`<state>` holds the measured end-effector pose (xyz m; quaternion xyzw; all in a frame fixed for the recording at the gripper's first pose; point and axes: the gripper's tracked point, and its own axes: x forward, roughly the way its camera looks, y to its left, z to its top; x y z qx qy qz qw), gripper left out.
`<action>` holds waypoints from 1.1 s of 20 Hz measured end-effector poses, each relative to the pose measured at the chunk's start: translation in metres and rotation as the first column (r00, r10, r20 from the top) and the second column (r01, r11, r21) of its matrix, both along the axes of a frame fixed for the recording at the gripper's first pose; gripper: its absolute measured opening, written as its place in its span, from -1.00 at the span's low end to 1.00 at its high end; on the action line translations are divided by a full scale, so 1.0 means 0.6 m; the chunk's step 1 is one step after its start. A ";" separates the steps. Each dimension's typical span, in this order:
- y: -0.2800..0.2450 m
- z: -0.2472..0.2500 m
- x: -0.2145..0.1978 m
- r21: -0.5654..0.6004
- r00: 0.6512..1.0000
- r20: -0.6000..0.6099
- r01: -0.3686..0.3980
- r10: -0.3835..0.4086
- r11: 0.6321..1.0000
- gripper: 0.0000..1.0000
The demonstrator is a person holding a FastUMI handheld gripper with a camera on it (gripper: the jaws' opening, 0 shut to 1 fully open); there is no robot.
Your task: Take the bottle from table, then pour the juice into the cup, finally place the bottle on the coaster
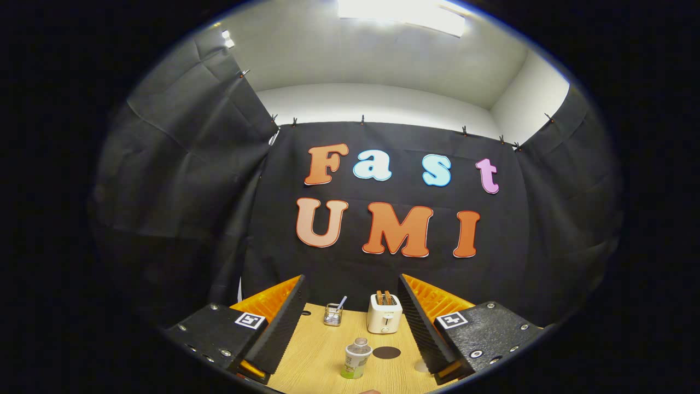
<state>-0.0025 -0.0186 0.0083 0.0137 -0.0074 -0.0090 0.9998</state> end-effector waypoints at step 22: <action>-0.025 -0.197 0.033 0.021 0.987 -0.144 0.072 -0.069 0.997 0.97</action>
